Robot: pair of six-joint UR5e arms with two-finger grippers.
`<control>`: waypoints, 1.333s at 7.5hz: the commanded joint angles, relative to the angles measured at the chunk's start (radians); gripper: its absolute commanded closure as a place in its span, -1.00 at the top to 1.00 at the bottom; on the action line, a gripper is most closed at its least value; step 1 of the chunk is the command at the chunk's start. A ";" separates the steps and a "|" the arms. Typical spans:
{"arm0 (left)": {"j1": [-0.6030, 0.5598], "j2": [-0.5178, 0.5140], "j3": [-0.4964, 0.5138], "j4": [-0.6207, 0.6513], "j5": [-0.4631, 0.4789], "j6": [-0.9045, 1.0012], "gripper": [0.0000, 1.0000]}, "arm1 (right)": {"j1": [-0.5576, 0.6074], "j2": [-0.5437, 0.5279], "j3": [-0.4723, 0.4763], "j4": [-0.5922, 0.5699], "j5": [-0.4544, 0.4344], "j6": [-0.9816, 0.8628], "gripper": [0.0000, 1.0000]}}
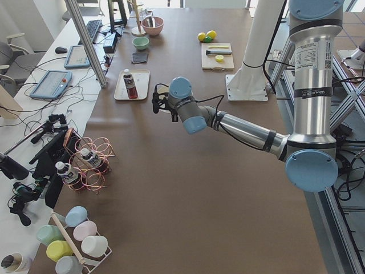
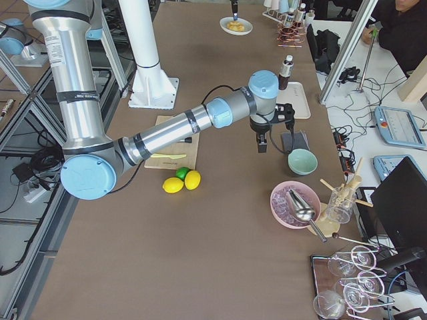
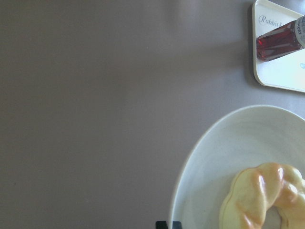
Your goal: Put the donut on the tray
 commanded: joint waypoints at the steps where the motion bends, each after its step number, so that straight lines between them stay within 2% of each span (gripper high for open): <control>1: 0.106 -0.095 -0.036 0.005 0.084 -0.164 -1.00 | -0.237 0.122 -0.015 0.231 -0.014 0.454 0.99; 2: 0.152 -0.112 -0.079 0.070 0.142 -0.184 -1.00 | -0.285 0.203 -0.019 0.230 -0.017 0.575 0.94; 3: 0.207 -0.153 -0.143 0.209 0.217 -0.185 -1.00 | -0.317 0.212 -0.010 0.232 -0.061 0.591 0.80; 4: 0.273 -0.254 -0.192 0.373 0.304 -0.198 -1.00 | -0.347 0.213 -0.004 0.233 -0.087 0.579 0.73; 5: 0.351 -0.341 -0.205 0.478 0.389 -0.256 -1.00 | -0.367 0.226 -0.004 0.247 -0.087 0.579 0.98; 7: 0.490 -0.532 -0.193 0.673 0.551 -0.318 -1.00 | -0.410 0.252 -0.006 0.270 -0.090 0.591 0.98; 8: 0.525 -0.576 -0.176 0.698 0.585 -0.351 -1.00 | -0.426 0.270 -0.004 0.270 -0.092 0.593 0.98; 10: 0.532 -0.653 -0.118 0.703 0.587 -0.392 -1.00 | -0.462 0.293 0.022 0.270 -0.101 0.663 0.99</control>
